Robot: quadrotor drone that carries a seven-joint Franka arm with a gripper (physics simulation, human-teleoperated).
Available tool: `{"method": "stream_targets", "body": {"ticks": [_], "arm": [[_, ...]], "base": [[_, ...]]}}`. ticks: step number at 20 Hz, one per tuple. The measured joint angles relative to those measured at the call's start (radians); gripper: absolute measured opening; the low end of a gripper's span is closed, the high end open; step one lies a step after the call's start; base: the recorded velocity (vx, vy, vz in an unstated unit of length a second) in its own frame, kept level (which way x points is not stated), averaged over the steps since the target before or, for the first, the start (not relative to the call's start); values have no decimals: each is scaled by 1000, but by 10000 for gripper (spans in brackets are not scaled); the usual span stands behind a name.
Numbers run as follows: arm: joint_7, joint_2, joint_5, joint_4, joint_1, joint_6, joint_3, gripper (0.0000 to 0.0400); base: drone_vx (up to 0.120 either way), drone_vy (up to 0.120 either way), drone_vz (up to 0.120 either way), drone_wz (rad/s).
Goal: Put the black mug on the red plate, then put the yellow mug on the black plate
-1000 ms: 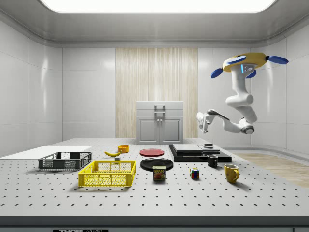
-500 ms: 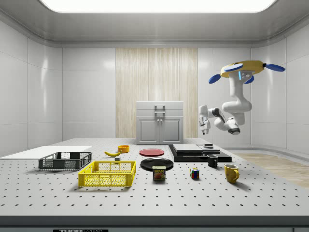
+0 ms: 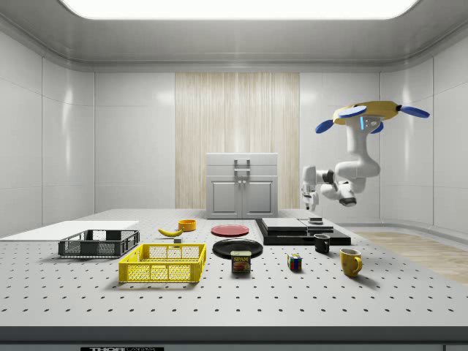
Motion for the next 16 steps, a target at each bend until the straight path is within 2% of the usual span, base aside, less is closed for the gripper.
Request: {"method": "stream_targets", "body": {"ticks": [5,9,12,16], "arm": [[18,-30,9,1,-24,15,15,400],[29,-52,19,2,-36,31,25,400],[36,-68,26,3,-43,44,31,400],[43,-89,37,5,-52,62,38,400]], "base": [[-120,0,-120,0],[-10,0,-120,0],[40,0,-120,0],[-110,0,-120,0]]}}
